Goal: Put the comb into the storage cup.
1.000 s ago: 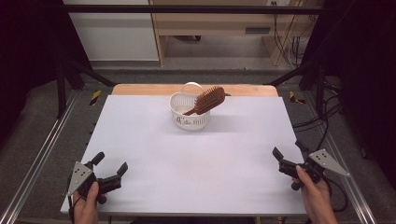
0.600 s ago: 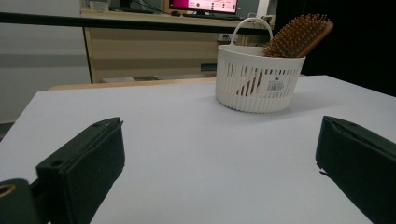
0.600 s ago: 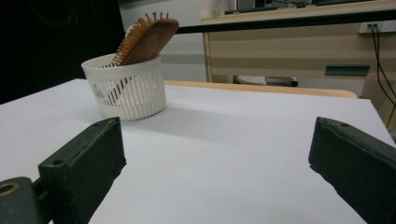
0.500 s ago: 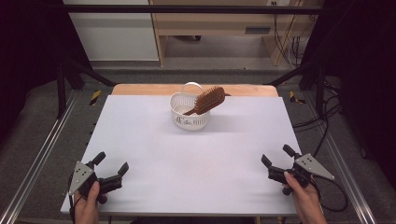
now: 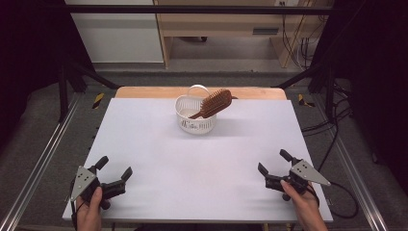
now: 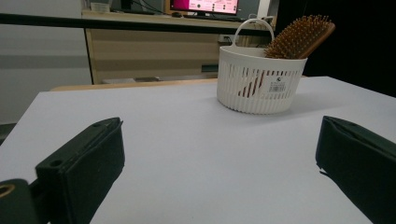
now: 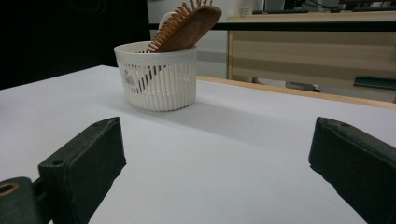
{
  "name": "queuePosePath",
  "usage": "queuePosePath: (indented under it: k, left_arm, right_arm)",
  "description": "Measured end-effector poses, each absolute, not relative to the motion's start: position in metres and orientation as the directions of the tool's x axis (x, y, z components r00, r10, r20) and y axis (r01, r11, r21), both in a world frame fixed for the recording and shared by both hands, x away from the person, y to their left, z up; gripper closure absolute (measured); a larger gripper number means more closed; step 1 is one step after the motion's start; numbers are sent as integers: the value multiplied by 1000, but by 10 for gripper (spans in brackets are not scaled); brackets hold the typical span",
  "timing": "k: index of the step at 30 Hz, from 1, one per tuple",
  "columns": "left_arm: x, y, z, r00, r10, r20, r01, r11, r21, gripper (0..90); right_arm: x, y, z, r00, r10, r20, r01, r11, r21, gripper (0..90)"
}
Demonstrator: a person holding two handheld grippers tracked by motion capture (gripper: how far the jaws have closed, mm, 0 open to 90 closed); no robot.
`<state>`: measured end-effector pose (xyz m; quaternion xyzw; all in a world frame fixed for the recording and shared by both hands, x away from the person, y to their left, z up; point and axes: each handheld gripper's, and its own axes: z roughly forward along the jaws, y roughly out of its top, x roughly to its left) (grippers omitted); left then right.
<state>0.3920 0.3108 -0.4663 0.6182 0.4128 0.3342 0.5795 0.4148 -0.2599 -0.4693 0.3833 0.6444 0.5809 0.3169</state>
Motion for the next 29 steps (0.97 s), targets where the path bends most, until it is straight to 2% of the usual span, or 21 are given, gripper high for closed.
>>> queuePosePath:
  k: [29]
  left_arm:
    - [393,307,-463,472,878,-77,124,20,992,11]
  right_arm:
    - [427,-226,-472,-554,832,0,141,94,985,33]
